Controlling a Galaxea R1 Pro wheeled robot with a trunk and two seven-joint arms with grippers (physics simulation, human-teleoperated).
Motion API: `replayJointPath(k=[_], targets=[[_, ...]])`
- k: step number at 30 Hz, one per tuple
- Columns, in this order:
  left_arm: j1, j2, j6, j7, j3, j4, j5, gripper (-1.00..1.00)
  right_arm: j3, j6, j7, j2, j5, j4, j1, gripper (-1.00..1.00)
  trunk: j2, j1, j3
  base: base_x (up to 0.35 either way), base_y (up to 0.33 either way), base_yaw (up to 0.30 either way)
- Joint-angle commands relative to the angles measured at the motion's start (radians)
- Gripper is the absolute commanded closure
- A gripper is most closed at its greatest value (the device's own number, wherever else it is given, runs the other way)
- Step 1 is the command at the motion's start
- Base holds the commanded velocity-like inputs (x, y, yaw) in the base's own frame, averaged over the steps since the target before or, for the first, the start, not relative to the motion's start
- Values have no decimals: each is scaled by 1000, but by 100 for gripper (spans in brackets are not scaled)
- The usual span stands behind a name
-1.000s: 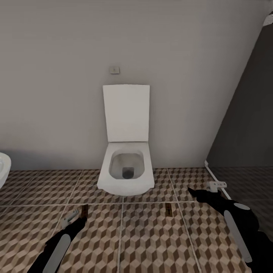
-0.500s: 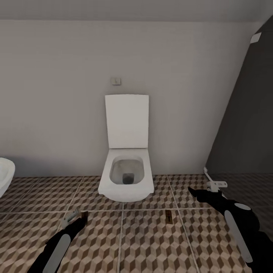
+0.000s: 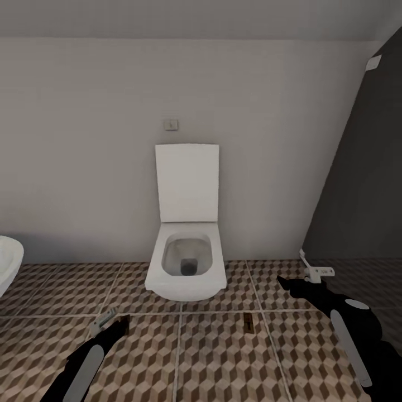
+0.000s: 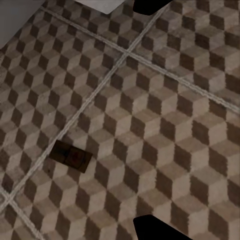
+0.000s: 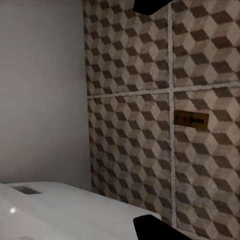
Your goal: Take the four mousetraps from the cabinet in the bathroom and place them on the bathroom floor. Make sure all four end up on the same floor surface, and ensure that at least two of them are either under or directly next to the same bathroom sink.
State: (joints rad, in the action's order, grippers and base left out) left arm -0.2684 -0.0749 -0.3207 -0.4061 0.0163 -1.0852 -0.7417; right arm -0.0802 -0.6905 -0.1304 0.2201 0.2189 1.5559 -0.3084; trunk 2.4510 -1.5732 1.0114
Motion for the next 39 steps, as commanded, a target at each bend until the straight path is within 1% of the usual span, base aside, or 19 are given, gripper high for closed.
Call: replayJointPath(k=[1,13,16,17,23,33,39], targets=[[0,0,1,0,1,0,0,-100,-1,0,0,0,0,0,0,-100,0,0,0,0,0,0],[0,0,2,1,2,1,0,-100,0,0,1,-2,0,-1,1,-100,0,0,0,0,0,0],[0,0,3,1,2,2,1,-100,2,2,0,-7,0,-77,22,-100,0,0,0,0,0,0],[0,0,3,1,2,2,1,-100,2,2,0,-7,0,-77,22,-100,0,0,0,0,0,0],[0,1,3,-3,-2,2,1,-100,4,3,-1,-12,0,-194,46,-100,0,0,0,0,0,0],[0,0,3,-6,-4,2,1,-100,4,3,-2,-16,0,-284,57,-100,0,0,0,0,0,0],[0,0,3,-6,-4,2,1,-100,4,3,-2,-16,0,-284,57,-100,0,0,0,0,0,0]])
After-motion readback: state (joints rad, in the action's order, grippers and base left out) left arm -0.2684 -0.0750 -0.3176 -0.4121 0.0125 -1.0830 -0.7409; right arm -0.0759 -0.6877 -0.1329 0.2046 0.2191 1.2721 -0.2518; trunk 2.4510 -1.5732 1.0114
